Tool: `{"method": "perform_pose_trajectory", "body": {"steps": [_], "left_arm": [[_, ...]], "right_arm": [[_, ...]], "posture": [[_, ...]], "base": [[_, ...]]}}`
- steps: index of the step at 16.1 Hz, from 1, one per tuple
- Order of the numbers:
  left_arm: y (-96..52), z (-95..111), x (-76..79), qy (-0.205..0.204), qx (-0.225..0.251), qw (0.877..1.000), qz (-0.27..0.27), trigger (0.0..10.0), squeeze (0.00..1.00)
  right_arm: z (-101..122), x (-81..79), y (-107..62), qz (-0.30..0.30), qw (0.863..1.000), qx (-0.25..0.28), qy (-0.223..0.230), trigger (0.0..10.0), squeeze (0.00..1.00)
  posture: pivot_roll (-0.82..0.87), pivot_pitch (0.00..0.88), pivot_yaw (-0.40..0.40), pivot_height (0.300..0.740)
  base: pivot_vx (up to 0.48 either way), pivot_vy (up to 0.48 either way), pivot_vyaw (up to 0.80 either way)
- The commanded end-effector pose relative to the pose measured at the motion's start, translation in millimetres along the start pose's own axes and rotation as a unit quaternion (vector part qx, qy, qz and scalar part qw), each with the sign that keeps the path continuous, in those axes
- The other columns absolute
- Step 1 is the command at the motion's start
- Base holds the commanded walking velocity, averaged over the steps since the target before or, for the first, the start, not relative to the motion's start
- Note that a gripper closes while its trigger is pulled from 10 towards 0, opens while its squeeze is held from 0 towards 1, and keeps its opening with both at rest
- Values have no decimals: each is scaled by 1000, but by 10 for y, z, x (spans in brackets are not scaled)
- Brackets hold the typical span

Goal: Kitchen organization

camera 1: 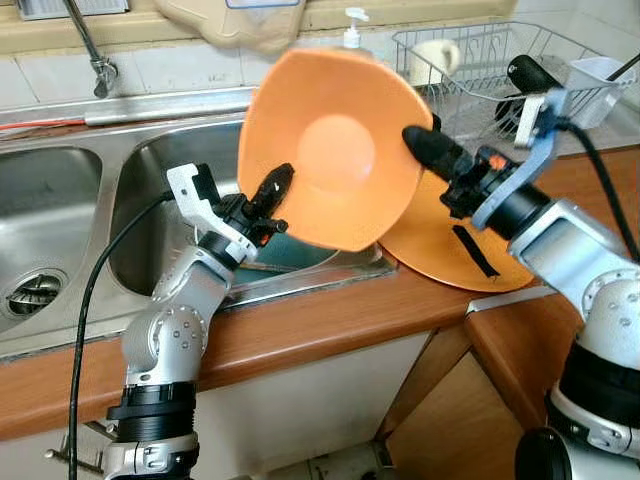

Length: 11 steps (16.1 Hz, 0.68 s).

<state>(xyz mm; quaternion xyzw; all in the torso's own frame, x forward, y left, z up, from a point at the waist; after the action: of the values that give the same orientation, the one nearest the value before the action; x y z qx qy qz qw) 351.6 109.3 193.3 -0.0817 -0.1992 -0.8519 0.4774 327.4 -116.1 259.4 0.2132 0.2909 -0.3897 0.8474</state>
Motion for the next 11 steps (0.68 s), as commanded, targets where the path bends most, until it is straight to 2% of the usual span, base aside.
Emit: {"method": "perform_pose_trajectory", "body": {"steps": [1, 4, 8, 9, 10, 11], "left_arm": [[-42, 47, -186, 13, -3, 999, 45, 0, 0], [-27, 109, -181, 23, -1, 999, 43, 0, 0], [-23, 116, -179, 24, -1, 999, 44, 0, 0], [0, 161, -174, 27, 4, 999, 42, 0, 0], [20, 205, -175, 28, 10, 999, 43, 0, 0], [44, 292, -187, 24, 24, 998, 47, 0, 0]], "right_arm": [[115, -195, -28, 39, 999, 27, -20, 1922, 0], [110, -183, -21, 36, 999, 32, -17, 2431, 0], [108, -182, -20, 35, 999, 33, -18, 2431, 0], [103, -162, -11, 27, 999, 34, -28, 10000, 0], [101, -144, -5, 18, 999, 36, -36, 10000, 0], [108, -116, -4, 8, 998, 41, -43, 10000, 267]], "posture": [[-163, 0, 21, 740], [-156, 0, 24, 740], [-156, 0, 24, 740], [-152, 0, 39, 740], [-152, 0, 40, 740], [-156, 0, 44, 740]], "base": [[0, 0, 0], [0, 0, 0], [0, 0, 0], [0, 0, 0], [0, 0, 0], [0, 0, 0]]}}
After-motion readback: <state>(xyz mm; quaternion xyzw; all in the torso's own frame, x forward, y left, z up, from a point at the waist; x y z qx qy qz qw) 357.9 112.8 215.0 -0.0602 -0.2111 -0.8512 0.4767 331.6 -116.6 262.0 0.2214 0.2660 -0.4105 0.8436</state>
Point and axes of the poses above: a point about 5 cm out from each wrist's last joint towards the gripper, its own y axis pointing out of the wrist towards the gripper, its own z axis along the axis of the wrist's last joint, x = y × z, the point moved 5 cm from there along y, pointing out of the wrist towards the gripper, and after that the axes turned 13 degrees about y, right-handed, at the moved point
